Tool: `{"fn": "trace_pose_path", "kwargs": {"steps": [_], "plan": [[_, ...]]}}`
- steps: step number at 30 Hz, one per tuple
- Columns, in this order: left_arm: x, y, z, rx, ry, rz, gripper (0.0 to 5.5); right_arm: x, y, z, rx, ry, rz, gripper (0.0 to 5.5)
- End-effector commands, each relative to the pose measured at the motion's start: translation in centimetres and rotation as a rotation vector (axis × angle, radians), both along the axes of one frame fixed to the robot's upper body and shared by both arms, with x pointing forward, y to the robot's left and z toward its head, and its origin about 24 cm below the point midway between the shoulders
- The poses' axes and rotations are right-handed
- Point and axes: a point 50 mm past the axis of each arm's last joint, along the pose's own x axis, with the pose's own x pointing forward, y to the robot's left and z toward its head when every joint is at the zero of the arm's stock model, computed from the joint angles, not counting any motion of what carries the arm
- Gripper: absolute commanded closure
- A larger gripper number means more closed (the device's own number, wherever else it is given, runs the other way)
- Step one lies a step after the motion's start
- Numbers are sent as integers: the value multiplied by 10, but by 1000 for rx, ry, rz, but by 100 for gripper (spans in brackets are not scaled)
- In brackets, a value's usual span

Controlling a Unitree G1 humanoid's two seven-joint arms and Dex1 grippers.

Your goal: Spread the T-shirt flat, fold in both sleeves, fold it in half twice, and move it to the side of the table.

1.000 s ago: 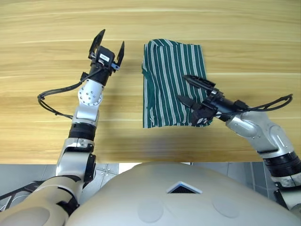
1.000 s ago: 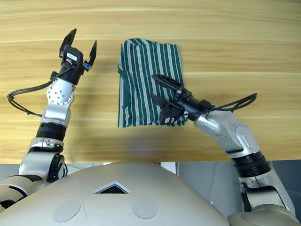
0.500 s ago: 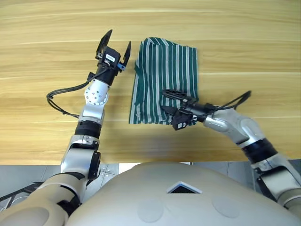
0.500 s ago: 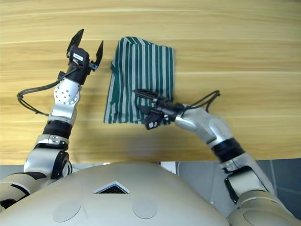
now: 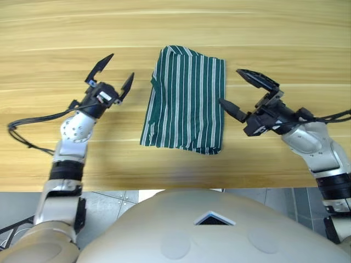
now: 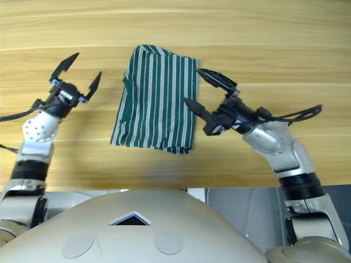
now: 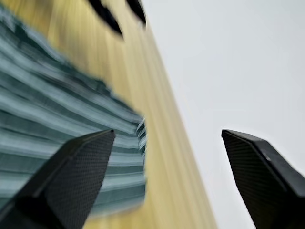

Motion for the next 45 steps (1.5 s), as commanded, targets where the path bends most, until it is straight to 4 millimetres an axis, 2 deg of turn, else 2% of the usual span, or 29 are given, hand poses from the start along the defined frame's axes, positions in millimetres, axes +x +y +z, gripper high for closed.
{"fn": "trace_pose_path", "kwargs": {"steps": [1,3,4,6,9,13,17,26,37,43,45], "plan": [[-34,22,3,266,110,-113,225,-16,-40,-34,-224,137,-115,136],[-44,22,8,394,157,-216,225,-34,-40,-52,-269,239,-100,136],[-47,21,10,446,174,-265,225,-39,-38,-54,-279,263,-87,136],[-52,12,11,551,225,-395,225,-41,-33,-53,-293,264,-68,136],[-57,-7,1,606,293,-567,225,-40,-24,-52,-286,249,-45,136],[-54,-14,-19,722,357,-672,225,-42,-23,-48,-291,247,-28,136],[-58,-16,-29,723,384,-709,225,-42,-23,-45,-293,246,-30,136],[-54,-50,-51,639,367,-843,225,-32,-17,-46,-288,224,-10,136],[-62,-56,-56,577,373,-878,225,-29,-23,-41,-317,222,-3,136],[-69,-63,-52,497,318,-903,330,-44,-33,-40,-363,320,40,133],[-73,-68,-50,464,307,-901,330,-48,-36,-41,-384,363,55,133]]}}
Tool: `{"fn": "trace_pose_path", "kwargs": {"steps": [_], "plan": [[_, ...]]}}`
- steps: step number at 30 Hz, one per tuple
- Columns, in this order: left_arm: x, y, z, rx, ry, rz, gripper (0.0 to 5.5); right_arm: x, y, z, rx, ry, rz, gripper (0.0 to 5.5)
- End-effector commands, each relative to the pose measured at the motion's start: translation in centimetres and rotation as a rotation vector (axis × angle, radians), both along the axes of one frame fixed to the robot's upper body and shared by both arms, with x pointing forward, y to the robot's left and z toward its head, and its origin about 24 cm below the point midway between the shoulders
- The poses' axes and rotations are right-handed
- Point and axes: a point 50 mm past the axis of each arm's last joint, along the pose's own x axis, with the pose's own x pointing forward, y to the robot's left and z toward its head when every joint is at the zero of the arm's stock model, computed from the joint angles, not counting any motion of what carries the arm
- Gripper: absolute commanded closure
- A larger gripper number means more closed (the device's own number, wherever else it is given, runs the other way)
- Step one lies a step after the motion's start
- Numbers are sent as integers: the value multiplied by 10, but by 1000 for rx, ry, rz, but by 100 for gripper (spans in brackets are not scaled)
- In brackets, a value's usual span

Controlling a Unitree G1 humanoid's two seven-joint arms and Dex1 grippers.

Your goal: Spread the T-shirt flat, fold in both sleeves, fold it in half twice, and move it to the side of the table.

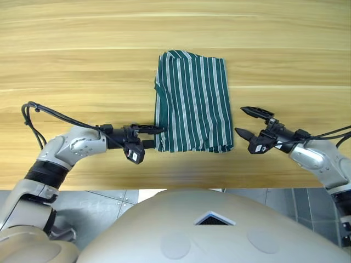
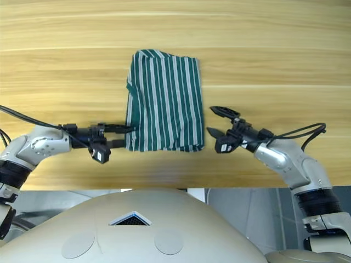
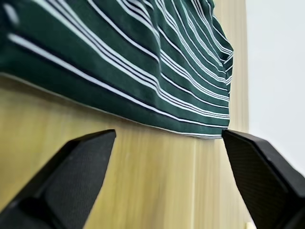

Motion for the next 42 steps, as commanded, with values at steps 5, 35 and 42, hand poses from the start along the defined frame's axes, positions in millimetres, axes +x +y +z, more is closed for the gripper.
{"fn": "trace_pose_path", "kwargs": {"steps": [5,35,42], "plan": [[-23,-3,-16,56,76,-14,330,-21,-2,-11,-72,195,75,133],[-5,-12,-16,-8,26,73,330,-18,7,-21,-50,237,115,133],[-18,-16,-21,-6,80,3,392,-17,8,-20,-46,230,118,133]]}}
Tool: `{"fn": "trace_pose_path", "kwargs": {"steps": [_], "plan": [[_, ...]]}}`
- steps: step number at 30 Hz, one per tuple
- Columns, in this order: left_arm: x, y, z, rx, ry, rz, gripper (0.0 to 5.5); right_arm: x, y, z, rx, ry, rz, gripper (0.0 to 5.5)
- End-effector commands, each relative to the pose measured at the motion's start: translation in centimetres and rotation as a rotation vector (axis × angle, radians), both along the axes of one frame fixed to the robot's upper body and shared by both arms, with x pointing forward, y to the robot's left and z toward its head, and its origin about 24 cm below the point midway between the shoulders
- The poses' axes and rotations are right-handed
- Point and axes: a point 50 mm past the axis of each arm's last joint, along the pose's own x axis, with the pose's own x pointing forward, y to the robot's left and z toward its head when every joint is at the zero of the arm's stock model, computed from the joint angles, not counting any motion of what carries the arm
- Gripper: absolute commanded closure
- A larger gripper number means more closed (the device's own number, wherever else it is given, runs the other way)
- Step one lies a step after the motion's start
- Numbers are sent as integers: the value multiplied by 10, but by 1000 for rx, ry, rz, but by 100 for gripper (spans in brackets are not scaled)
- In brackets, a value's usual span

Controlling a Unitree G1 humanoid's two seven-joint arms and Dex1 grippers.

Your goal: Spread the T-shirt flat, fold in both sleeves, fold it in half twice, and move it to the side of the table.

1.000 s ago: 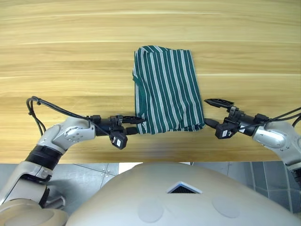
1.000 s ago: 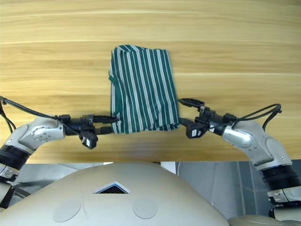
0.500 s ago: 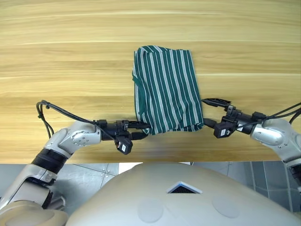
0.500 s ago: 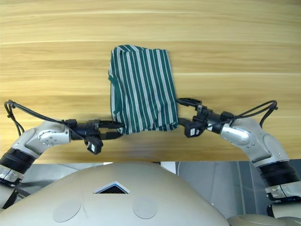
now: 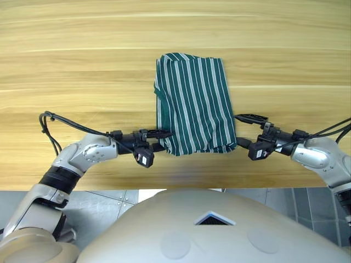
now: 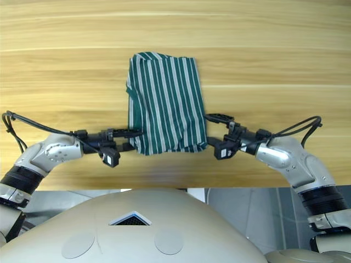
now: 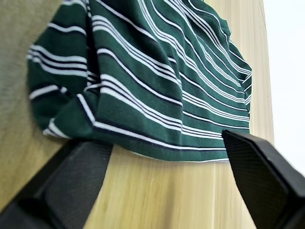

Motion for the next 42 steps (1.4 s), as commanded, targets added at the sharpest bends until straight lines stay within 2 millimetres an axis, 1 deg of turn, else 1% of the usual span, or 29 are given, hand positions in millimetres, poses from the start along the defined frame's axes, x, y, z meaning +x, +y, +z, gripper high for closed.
{"fn": "trace_pose_path", "kwargs": {"steps": [1,3,7,10,14,15,16,19,21,25,29,30,32,36,42], "plan": [[-13,4,-13,91,69,-48,400,-14,-2,-19,-77,105,20,133],[-17,2,-11,70,72,-60,431,-14,-3,-19,-82,110,21,133],[-21,-1,-7,44,78,-61,431,-12,-3,-21,-89,115,22,133],[-18,2,-9,63,79,-44,431,-12,0,-21,-80,111,29,133],[-9,2,-9,50,53,-7,484,-13,0,-21,-82,112,31,133],[-9,3,-9,45,49,0,488,-13,-1,-21,-87,117,35,133],[-8,3,-8,42,45,7,506,-14,-1,-21,-95,123,39,133],[-2,5,-7,37,23,35,532,-15,-3,-21,-112,135,52,133],[0,6,-6,34,16,49,536,-17,-3,-21,-111,146,65,133],[0,7,-8,36,23,54,537,-24,6,-21,-79,184,118,133],[-2,4,-7,14,23,49,537,-21,17,-20,-39,180,161,133],[-2,3,-7,8,22,59,537,-18,20,-20,-30,173,170,156],[-2,2,-7,3,23,74,537,-16,24,-18,-18,172,184,182],[-2,2,-8,5,24,85,537,-13,25,-20,-13,169,177,250],[-3,9,-9,4,27,134,537,-4,13,-14,-15,121,83,361]]}}
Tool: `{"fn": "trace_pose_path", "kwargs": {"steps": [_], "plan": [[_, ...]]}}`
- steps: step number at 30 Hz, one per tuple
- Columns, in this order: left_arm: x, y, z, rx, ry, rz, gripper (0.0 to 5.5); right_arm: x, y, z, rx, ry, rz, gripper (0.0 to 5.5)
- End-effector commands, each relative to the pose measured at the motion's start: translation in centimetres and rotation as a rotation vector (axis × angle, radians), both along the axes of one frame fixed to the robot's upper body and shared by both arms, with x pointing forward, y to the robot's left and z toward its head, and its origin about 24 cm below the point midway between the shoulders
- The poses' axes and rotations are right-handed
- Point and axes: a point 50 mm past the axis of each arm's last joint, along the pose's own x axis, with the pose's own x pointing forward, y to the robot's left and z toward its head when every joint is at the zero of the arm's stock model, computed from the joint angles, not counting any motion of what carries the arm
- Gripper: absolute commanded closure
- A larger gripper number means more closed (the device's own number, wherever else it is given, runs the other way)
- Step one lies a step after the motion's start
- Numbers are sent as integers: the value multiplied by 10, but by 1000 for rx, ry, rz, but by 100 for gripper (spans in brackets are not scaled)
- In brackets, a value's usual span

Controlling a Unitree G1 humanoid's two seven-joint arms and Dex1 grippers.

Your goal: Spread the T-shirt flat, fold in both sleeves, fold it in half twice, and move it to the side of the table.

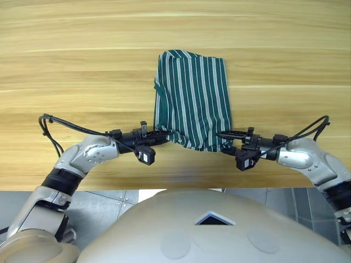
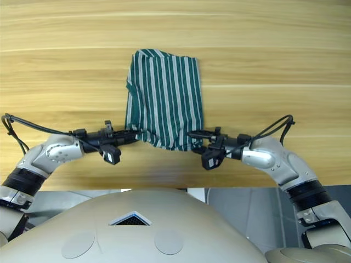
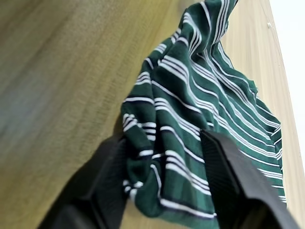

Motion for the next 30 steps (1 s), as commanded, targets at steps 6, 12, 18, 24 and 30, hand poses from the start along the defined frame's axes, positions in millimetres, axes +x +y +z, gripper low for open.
{"fn": "trace_pose_path", "kwargs": {"steps": [6,12,18,24,30], "plan": [[-13,17,-15,72,75,88,537,7,-26,1,-70,-30,-160,468],[-15,12,-15,49,73,76,537,4,-16,-3,-50,-18,-125,549],[-16,7,-15,34,72,70,537,3,-7,-6,-38,-9,-78,549],[-15,14,-11,0,58,141,537,6,-11,2,-1,-28,-115,549],[-39,33,-4,-66,136,294,537,-2,-39,11,29,-27,-279,549]]}}
